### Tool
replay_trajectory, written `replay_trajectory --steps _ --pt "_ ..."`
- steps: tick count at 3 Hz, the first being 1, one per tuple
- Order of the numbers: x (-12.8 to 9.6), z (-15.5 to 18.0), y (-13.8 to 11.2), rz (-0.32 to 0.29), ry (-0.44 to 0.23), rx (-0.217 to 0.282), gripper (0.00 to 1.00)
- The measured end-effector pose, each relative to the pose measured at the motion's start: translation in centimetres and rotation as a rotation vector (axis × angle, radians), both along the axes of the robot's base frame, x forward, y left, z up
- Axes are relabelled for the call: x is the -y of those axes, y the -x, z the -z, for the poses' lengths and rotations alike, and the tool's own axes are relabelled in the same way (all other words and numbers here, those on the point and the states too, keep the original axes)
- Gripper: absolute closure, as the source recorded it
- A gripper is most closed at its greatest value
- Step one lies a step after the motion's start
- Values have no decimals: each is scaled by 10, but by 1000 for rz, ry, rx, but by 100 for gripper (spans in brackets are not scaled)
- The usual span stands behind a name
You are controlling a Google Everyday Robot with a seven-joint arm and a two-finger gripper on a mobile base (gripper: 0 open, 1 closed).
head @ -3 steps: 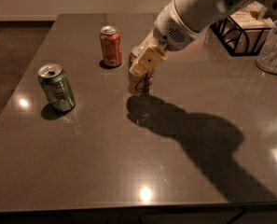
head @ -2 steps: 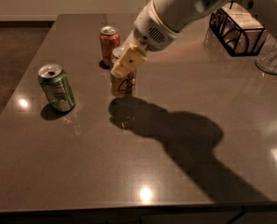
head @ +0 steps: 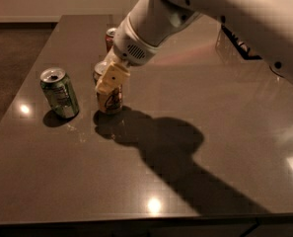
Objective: Move orange can near green can
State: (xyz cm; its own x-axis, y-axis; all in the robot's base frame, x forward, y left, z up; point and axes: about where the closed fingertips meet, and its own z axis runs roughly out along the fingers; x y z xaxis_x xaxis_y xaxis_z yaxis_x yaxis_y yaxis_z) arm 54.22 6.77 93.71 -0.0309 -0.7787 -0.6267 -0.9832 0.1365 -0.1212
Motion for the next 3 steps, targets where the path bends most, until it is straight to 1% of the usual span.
replay_trajectory --steps 1,3 --pt "-13 14 2 -17 15 8 82" --pt "-37 20 4 -42 11 -6 36"
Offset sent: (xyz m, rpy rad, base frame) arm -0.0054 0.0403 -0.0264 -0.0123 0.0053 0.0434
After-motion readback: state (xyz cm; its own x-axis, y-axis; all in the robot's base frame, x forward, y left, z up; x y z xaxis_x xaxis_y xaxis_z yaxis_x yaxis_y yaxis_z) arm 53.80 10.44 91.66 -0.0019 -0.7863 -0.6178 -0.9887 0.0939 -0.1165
